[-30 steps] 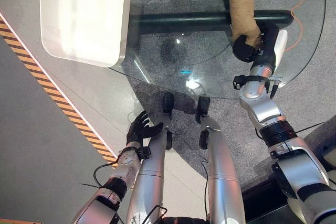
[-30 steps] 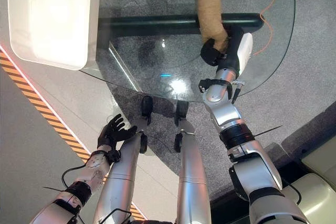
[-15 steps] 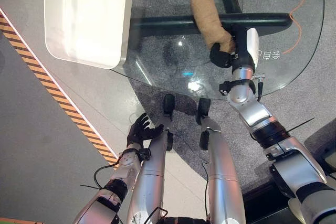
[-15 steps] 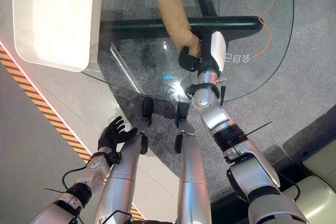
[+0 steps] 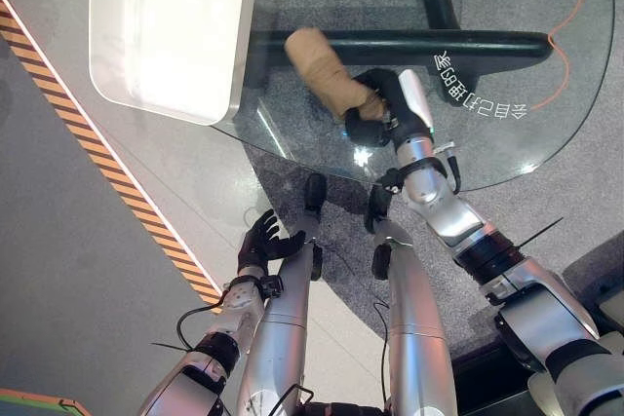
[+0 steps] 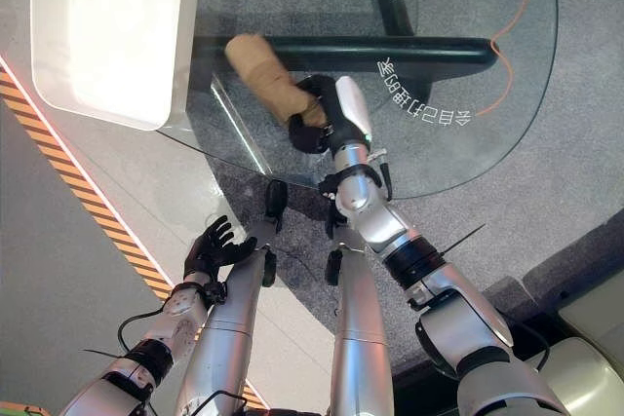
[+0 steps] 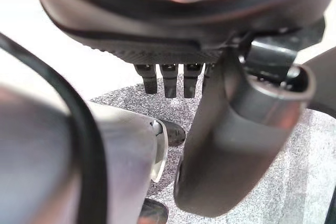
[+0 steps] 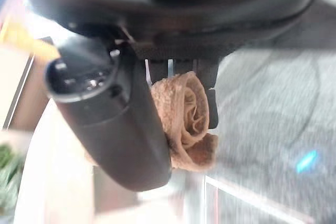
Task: Wipe the table with a cloth and put it in the basket.
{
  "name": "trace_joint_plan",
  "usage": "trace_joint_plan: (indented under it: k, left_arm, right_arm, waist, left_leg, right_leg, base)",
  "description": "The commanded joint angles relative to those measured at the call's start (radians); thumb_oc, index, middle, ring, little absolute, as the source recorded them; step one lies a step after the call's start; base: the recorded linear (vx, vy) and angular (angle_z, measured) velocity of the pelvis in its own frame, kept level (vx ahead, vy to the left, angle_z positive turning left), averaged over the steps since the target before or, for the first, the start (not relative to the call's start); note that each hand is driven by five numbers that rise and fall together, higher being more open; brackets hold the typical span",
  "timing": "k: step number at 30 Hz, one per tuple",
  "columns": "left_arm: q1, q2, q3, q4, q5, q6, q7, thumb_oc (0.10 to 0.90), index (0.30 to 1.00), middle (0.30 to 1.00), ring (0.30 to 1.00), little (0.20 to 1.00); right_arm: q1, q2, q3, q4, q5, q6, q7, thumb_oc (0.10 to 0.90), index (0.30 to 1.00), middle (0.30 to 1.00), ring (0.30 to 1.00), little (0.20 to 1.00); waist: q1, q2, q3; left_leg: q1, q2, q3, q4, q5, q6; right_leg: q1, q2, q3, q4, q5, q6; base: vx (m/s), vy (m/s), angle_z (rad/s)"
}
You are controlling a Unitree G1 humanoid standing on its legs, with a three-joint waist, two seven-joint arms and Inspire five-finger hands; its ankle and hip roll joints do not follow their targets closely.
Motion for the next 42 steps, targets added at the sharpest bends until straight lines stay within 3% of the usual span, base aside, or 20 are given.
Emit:
trace_joint_plan:
  k: [1, 7, 14, 27, 35, 42]
  left_arm:
    - [0.149, -0.034, -0.050, -0.013, 0.033, 0.013, 0.015, 0.800, 0.900, 0.900, 0.900, 0.900]
    - [0.154, -0.027, -0.051, -0.015, 0.037, 0.017, 0.016, 0.800, 0.900, 0.900, 0.900, 0.900]
    - [0.147, -0.024, -0.054, -0.017, 0.026, 0.018, 0.015, 0.800, 0.900, 0.900, 0.900, 0.900]
    - [0.153, -0.029, -0.055, -0.008, 0.016, 0.016, 0.024, 0.800, 0.900, 0.900, 0.900, 0.900]
    - [0.160, -0.010, -0.034, -0.001, 0.013, 0.019, 0.021, 0.800, 0.900, 0.900, 0.900, 0.900]
    - [0.169, 0.009, -0.021, -0.007, -0.007, 0.001, 0.015, 0.800, 0.900, 0.900, 0.900, 0.900]
  right_arm:
    - [0.033, 0.048, 0.017, -0.136, -0.003, -0.081, 0.024, 0.100, 0.300, 0.300, 0.300, 0.200]
    - [0.038, 0.034, 0.032, -0.156, -0.010, -0.084, 0.086, 0.100, 0.300, 0.300, 0.300, 0.200]
    - [0.041, 0.027, 0.029, -0.158, 0.014, -0.086, 0.046, 0.100, 0.300, 0.300, 0.300, 0.200]
    - [0.011, -0.002, -0.124, -0.088, 0.044, -0.101, -0.260, 0.100, 0.300, 0.300, 0.300, 0.200]
    - [-0.029, -0.092, -0.270, -0.012, 0.086, -0.081, -0.419, 0.100, 0.300, 0.300, 0.300, 0.200]
    - [-0.020, -0.176, -0.330, 0.029, 0.124, -0.094, -0.485, 0.100, 0.300, 0.300, 0.300, 0.200]
  waist:
    - [-0.001, 0.030, -0.012]
    - [-0.001, 0.029, -0.012]
    - [-0.003, 0.030, -0.012]
    - [-0.009, 0.036, -0.012]
    - [-0.019, 0.011, -0.012]
    - [-0.029, 0.002, -0.012]
  left_leg:
    - [-0.003, -0.067, 0.031, 0.069, -0.082, 0.073]
    - [-0.008, -0.065, 0.033, 0.075, -0.084, 0.073]
    - [-0.010, -0.062, 0.037, 0.076, -0.082, 0.073]
    - [-0.012, -0.053, 0.040, 0.086, -0.093, 0.081]
    - [-0.007, -0.047, 0.032, 0.093, -0.114, 0.087]
    - [-0.011, -0.045, 0.028, 0.093, -0.122, 0.091]
  right_leg:
    - [0.010, 0.010, -0.014, -0.080, 0.063, 0.049]
    - [0.003, 0.009, -0.016, -0.074, 0.062, 0.048]
    - [0.001, 0.010, -0.014, -0.072, 0.062, 0.048]
    - [-0.006, 0.013, -0.005, -0.056, 0.064, 0.047]
    - [0.009, 0.026, -0.001, -0.070, 0.077, 0.052]
    - [0.011, 0.036, 0.008, -0.079, 0.079, 0.056]
  base:
    - [0.01, -0.009, 0.07]
    - [0.00, -0.004, 0.02]
    - [0.00, 0.000, 0.00]
    - [0.00, 0.000, 0.00]
    - [0.00, -0.010, -0.02]
    - [0.00, 0.000, -0.10]
